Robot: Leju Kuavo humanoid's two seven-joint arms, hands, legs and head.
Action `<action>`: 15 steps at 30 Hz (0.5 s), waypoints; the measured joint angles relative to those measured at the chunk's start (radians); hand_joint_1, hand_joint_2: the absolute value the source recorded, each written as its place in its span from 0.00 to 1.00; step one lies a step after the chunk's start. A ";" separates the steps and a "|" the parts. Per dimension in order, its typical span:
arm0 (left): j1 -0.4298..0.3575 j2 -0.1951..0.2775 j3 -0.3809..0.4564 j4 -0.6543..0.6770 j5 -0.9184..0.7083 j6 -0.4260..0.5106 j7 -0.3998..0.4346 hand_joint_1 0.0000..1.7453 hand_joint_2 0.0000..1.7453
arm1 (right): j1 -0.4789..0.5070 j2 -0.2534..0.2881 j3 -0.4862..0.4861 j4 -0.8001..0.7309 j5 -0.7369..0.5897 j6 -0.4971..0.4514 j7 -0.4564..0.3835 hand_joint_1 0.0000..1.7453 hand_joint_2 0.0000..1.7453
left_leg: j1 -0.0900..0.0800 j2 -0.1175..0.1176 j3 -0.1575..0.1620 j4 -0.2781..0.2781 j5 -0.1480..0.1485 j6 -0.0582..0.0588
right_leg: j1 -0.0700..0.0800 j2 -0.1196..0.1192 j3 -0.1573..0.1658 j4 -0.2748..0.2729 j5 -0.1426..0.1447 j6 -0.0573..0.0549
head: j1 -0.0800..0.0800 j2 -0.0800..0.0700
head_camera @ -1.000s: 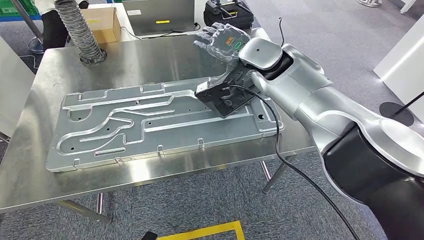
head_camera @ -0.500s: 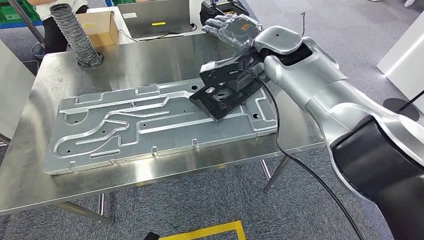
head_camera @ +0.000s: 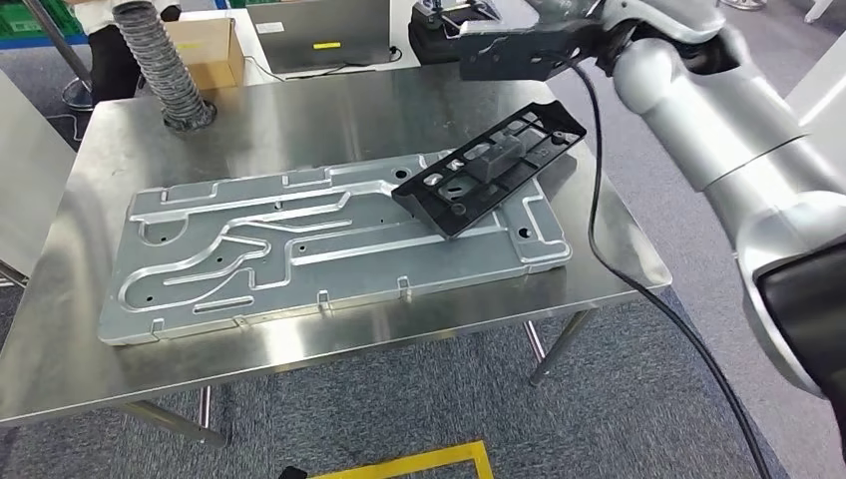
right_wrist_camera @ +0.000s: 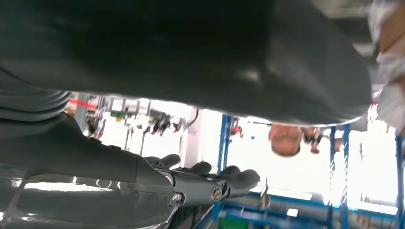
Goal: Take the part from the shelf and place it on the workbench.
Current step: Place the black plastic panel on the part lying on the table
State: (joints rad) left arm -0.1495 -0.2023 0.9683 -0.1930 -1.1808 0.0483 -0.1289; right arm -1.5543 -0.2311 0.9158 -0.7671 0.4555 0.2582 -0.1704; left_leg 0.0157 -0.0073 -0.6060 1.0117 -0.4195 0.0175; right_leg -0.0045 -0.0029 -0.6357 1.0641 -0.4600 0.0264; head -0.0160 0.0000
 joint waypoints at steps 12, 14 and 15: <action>0.030 0.004 0.027 0.000 0.030 -0.018 -0.018 0.00 0.00 | 0.124 -0.429 -0.232 -0.220 -0.186 -0.110 -0.017 0.00 0.00 | -0.001 -0.022 -0.006 0.004 0.008 -0.009 | 0.003 -0.001 0.038 -0.062 0.037 -0.002 | 0.000 0.000; 0.034 0.005 0.030 0.000 0.035 -0.018 -0.024 0.00 0.00 | 0.242 -0.499 -0.315 -0.268 -0.202 -0.163 -0.035 0.00 0.00 | 0.000 -0.019 -0.009 0.013 -0.006 -0.017 | 0.000 -0.006 0.038 -0.071 0.047 -0.012 | 0.000 0.000; 0.036 0.007 0.031 0.000 0.037 -0.018 -0.026 0.00 0.00 | 0.305 -0.526 -0.362 -0.289 -0.200 -0.180 -0.043 0.00 0.00 | -0.001 -0.016 -0.018 0.038 -0.032 -0.021 | -0.003 -0.009 0.036 -0.076 0.052 -0.018 | 0.000 0.000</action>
State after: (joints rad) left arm -0.1137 -0.1956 0.9990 -0.1930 -1.1439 0.0301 -0.1551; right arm -1.2495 -0.7568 0.5540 -1.0566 0.2551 0.0780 -0.2134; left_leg 0.0143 -0.0232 -0.6236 1.0496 -0.4520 -0.0031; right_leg -0.0079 -0.0114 -0.5995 0.9877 -0.4075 0.0086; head -0.0160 0.0000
